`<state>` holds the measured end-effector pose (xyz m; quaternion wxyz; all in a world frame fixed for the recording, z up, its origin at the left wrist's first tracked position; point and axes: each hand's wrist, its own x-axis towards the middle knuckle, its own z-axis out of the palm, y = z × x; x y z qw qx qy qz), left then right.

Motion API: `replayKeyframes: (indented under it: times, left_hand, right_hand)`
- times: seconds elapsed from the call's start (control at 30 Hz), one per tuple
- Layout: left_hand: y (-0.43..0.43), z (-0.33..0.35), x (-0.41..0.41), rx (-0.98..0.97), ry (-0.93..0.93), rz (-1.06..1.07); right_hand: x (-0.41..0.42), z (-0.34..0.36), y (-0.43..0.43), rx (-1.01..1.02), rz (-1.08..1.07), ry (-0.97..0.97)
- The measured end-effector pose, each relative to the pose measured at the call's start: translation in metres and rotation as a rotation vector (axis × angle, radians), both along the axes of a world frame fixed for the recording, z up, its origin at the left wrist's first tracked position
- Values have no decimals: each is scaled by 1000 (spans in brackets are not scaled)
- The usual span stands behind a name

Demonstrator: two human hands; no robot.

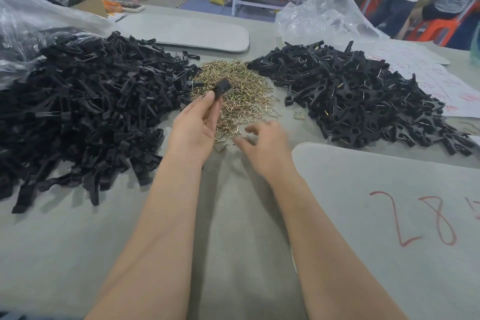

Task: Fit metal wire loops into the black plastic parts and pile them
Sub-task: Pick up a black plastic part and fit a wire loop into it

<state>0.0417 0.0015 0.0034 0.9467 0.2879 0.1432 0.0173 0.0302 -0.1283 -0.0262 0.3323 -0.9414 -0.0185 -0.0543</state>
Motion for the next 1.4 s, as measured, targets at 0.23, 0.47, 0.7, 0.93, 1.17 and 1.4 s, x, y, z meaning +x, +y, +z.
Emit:
replayKeyframes:
  times: [0.23, 0.47, 0.7, 0.93, 1.17, 1.4]
  left_hand:
    - [0, 1, -5, -64, 95, -35]
    - [-5, -1, -4, -19, 108, -97]
    - [-10, -3, -6, 63, 25, -233]
    - [-30, -8, -11, 1409, -304, -25]
    - [-29, -14, -10, 1710, -565, 84]
    - [-29, -14, -11, 1750, -635, 27]
  right_hand:
    - [1, 2, 6, -125, -10, 9]
    - [4, 2, 1, -75, 20, 29]
    - [1, 22, -13, 637, -92, -187]
    - [2, 36, -40, 1134, -209, -102]
    - [1, 34, -49, 611, -178, -108]
    - [0, 33, -48, 588, -127, -31]
